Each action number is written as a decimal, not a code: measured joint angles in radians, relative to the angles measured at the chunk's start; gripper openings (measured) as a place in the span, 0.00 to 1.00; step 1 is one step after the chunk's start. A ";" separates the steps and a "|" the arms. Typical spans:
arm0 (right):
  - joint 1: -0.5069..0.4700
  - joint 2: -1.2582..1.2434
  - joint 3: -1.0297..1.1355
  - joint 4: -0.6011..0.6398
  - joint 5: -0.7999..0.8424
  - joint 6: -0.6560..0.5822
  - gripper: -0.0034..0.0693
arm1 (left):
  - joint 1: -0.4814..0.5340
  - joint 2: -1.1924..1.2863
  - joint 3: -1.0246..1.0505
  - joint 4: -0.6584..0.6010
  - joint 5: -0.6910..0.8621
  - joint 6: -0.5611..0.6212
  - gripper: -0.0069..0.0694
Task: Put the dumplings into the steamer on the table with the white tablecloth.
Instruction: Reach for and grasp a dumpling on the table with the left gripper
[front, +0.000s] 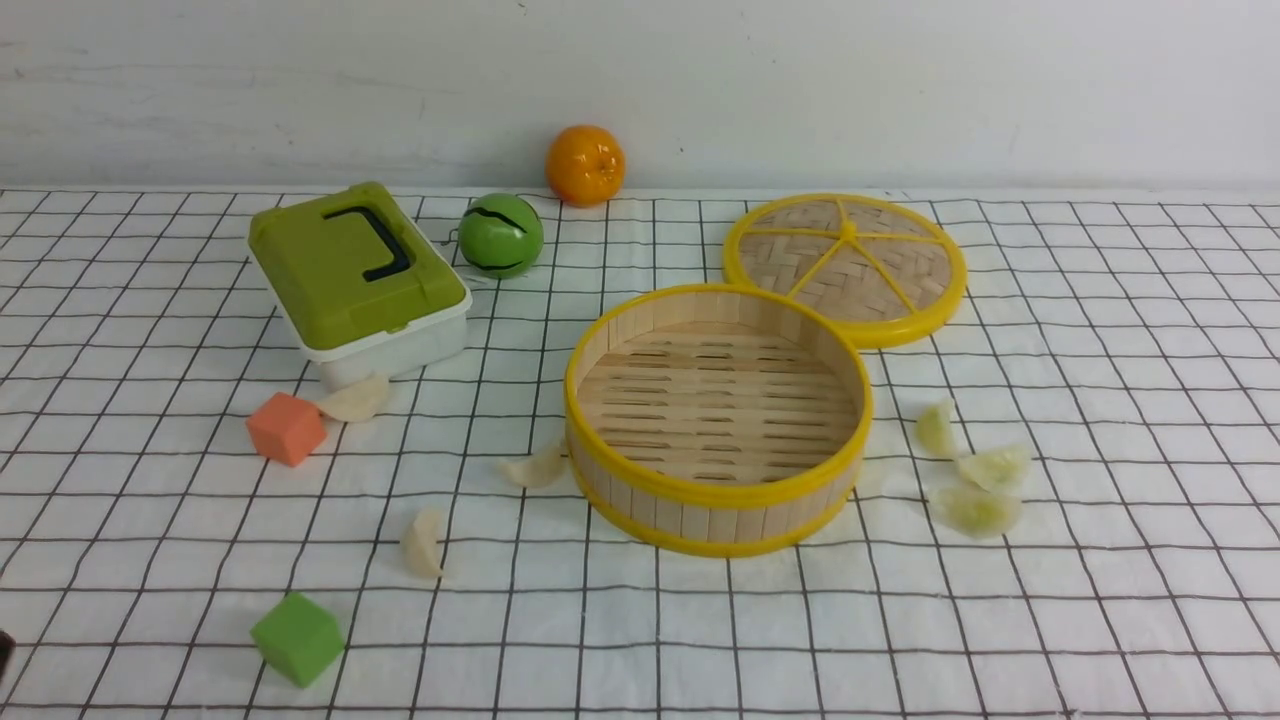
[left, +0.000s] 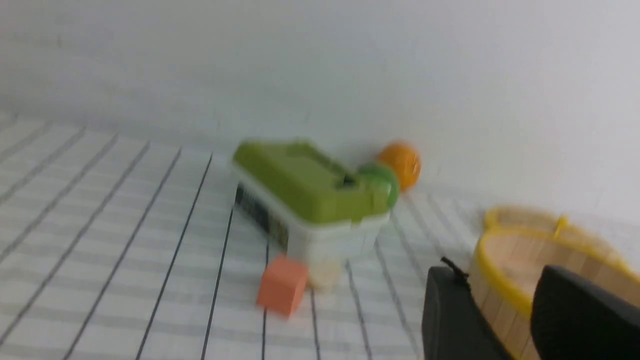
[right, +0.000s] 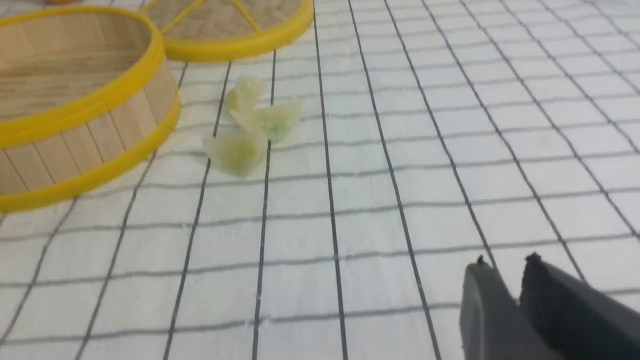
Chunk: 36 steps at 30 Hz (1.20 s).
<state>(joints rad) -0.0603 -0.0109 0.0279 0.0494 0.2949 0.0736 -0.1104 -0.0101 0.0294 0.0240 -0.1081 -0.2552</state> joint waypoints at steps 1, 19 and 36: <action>0.000 0.000 0.000 -0.003 -0.100 0.000 0.20 | 0.000 0.000 0.000 0.000 -0.095 0.000 0.40; 0.000 0.000 -0.078 0.030 -0.919 0.245 0.19 | 0.000 0.000 -0.148 0.029 -0.345 -0.526 0.32; 0.001 0.454 -0.441 -0.014 0.157 -0.045 0.04 | 0.000 0.800 -0.732 0.154 0.427 -0.376 0.07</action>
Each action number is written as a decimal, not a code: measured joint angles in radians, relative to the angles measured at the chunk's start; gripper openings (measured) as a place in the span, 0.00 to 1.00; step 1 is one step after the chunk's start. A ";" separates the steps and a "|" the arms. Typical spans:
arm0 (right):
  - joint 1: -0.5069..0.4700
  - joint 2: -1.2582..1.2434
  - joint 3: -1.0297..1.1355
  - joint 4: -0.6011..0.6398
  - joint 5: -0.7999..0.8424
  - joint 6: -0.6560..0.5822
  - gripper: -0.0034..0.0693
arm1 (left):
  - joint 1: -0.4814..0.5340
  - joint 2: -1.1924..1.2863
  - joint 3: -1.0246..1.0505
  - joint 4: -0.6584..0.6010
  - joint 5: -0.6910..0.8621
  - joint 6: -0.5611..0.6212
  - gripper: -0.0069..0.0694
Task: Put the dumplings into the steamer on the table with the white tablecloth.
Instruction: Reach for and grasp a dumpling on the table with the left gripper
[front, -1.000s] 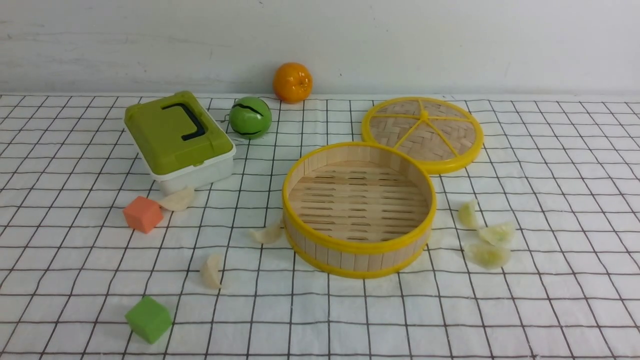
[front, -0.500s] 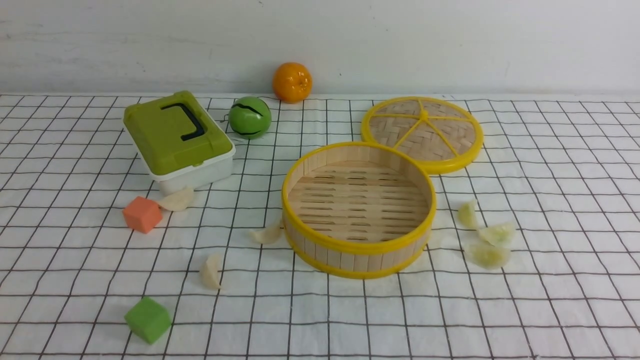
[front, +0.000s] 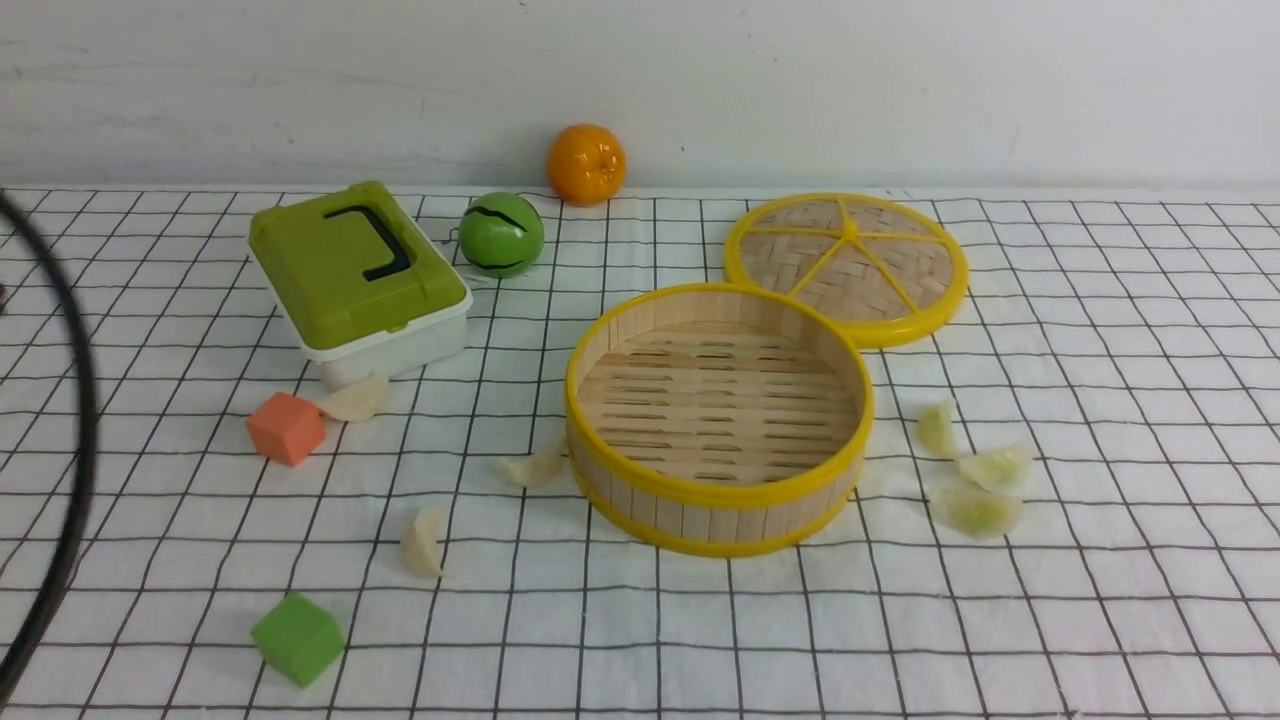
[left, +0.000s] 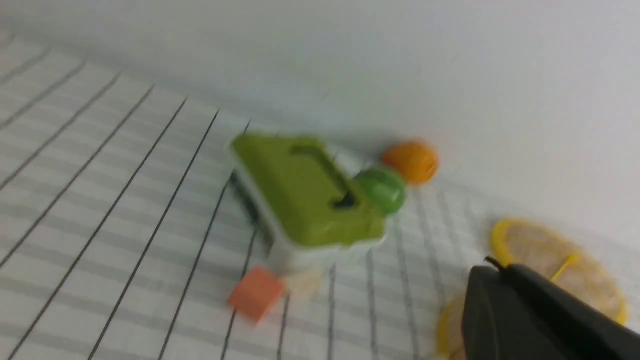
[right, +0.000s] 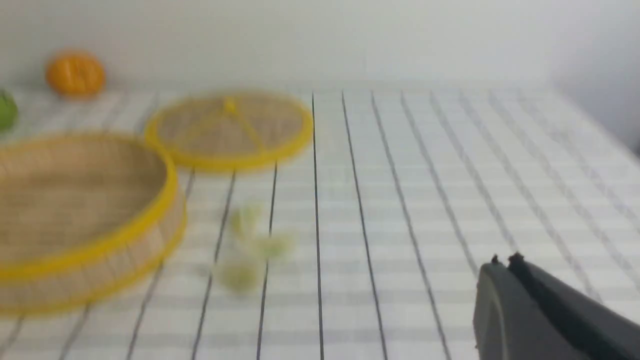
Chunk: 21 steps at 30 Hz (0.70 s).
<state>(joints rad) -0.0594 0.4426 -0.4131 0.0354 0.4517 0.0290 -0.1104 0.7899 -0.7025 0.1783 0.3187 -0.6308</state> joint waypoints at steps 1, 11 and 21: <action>0.000 0.030 -0.009 0.007 0.068 -0.002 0.04 | 0.000 0.045 -0.031 -0.015 0.065 0.014 0.07; 0.029 0.127 -0.026 0.228 0.254 -0.203 0.04 | 0.000 0.577 -0.376 -0.405 0.450 0.455 0.07; 0.029 0.127 0.039 0.317 0.142 -0.240 0.04 | 0.000 1.034 -0.770 -0.428 0.532 0.553 0.07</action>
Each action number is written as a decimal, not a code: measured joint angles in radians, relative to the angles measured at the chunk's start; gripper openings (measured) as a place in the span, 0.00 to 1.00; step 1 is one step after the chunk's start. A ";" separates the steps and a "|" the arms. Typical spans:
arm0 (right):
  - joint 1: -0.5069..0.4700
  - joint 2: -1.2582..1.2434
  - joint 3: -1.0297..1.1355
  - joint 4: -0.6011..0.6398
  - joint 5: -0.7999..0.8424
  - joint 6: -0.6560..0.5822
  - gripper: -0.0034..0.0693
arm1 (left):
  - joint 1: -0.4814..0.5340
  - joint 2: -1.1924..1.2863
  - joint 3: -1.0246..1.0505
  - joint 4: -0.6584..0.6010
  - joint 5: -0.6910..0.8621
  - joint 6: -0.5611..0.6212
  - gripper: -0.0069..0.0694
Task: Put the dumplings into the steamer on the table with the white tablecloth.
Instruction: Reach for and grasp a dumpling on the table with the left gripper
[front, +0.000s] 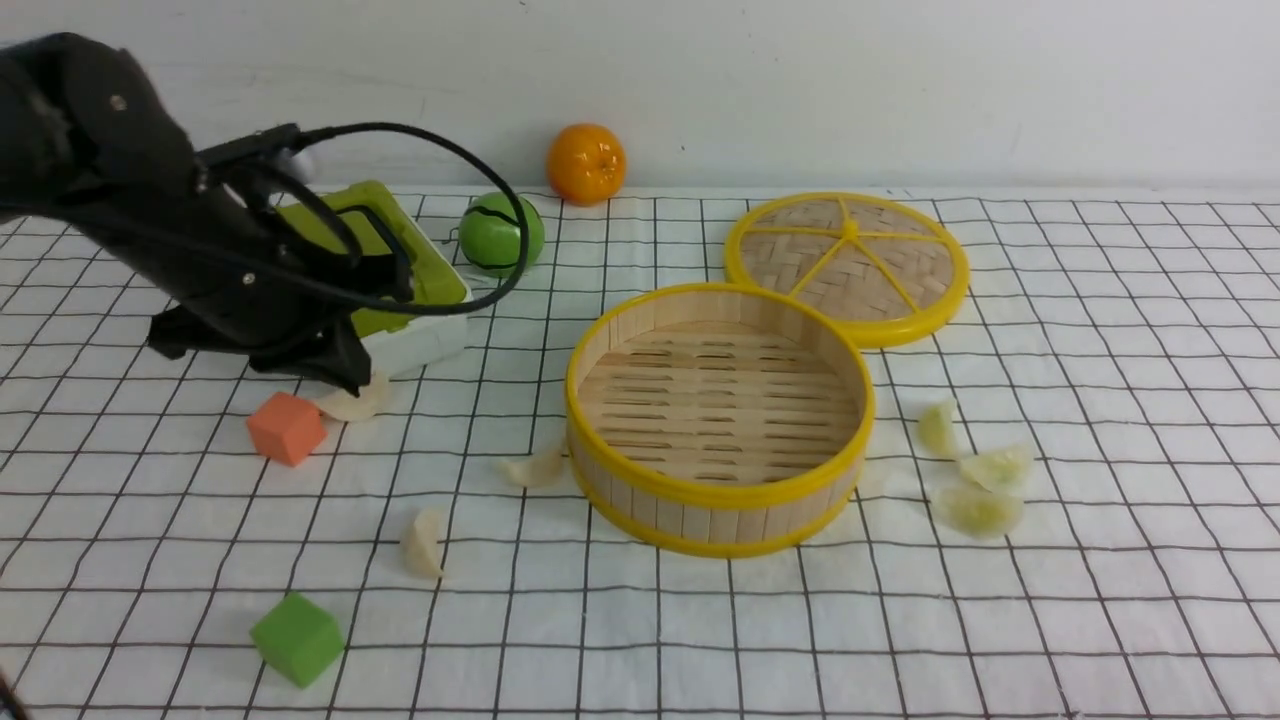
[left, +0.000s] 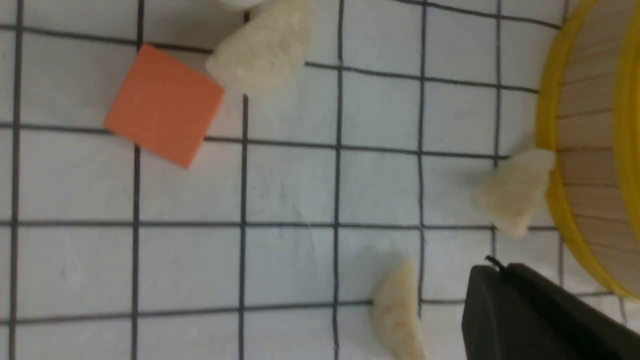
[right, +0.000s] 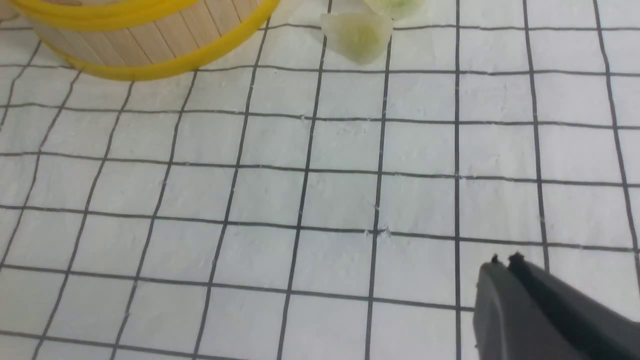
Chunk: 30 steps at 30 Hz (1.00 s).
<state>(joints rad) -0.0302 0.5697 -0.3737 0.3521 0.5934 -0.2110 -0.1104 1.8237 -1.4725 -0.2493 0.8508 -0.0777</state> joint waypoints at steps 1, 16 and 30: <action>0.000 0.000 0.000 0.000 -0.003 0.000 0.04 | 0.000 0.008 -0.015 0.003 0.002 0.000 0.07; 0.000 0.000 0.000 0.008 -0.031 -0.029 0.05 | -0.001 0.317 -0.328 0.256 -0.082 -0.049 0.07; 0.000 0.000 0.002 0.005 -0.052 -0.030 0.06 | -0.002 0.322 -0.474 0.232 0.192 0.078 0.30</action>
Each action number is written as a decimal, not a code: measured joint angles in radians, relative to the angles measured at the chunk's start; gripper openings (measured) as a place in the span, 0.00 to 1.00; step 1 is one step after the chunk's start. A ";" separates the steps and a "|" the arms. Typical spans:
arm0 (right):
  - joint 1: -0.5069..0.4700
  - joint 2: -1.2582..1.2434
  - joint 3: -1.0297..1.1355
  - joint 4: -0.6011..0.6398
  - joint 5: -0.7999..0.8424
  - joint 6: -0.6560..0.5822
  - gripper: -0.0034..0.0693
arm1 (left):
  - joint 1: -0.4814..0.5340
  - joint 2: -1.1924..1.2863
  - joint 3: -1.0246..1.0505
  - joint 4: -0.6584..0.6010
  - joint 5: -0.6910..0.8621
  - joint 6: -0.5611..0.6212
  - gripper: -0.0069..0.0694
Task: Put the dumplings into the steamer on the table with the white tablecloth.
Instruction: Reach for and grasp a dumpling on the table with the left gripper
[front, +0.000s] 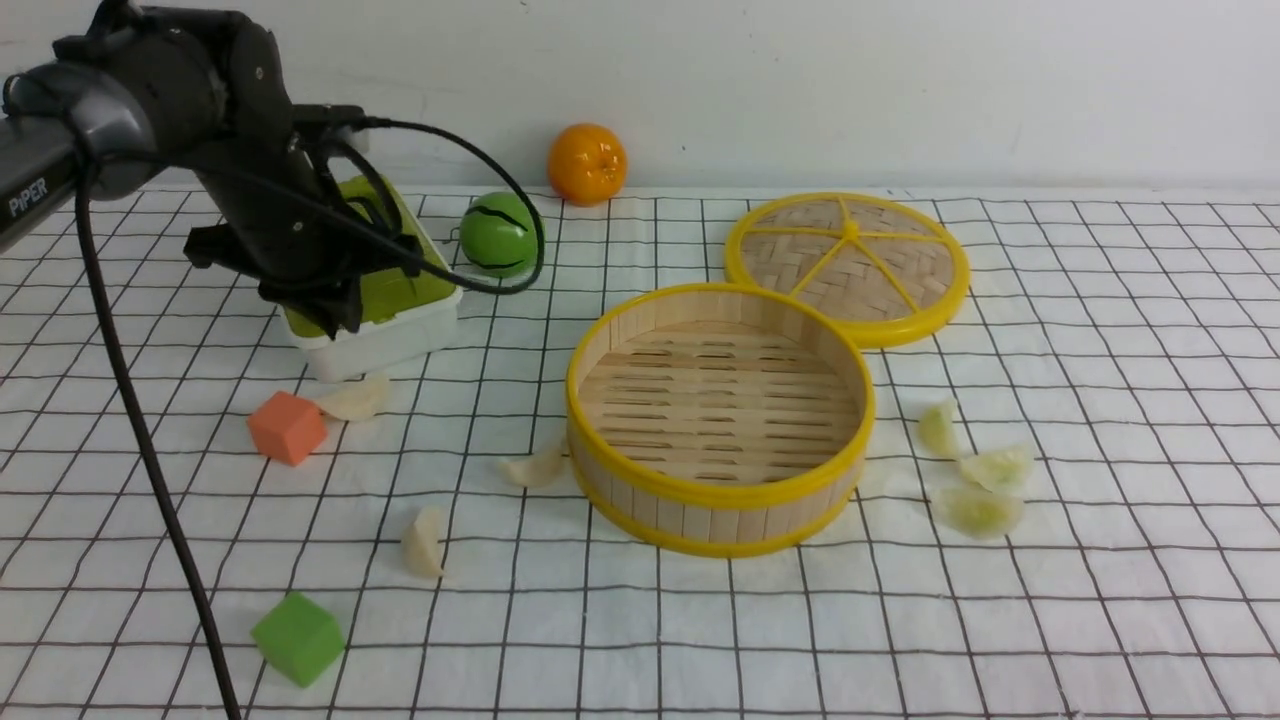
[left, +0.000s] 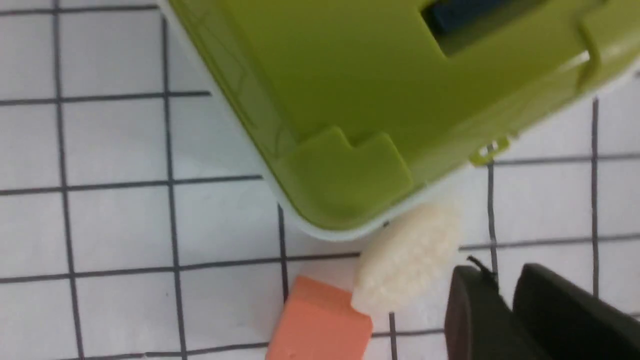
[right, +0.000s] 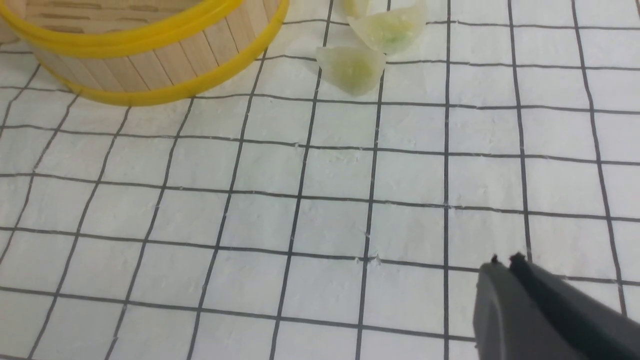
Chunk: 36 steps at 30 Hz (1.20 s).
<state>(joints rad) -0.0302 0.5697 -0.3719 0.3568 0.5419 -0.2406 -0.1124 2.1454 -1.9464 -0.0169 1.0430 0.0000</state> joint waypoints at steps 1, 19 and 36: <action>0.000 0.000 0.000 0.000 -0.001 0.000 0.06 | -0.004 0.001 0.002 -0.011 0.012 0.081 0.39; 0.000 0.000 0.001 -0.003 -0.002 0.000 0.09 | -0.016 0.142 0.006 0.059 -0.097 0.268 0.59; 0.000 0.000 0.001 -0.002 -0.002 0.000 0.11 | -0.019 0.164 -0.136 -0.109 0.157 -0.037 0.31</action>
<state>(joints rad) -0.0302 0.5697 -0.3711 0.3547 0.5394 -0.2406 -0.1317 2.3091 -2.0822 -0.1255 1.2000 -0.0372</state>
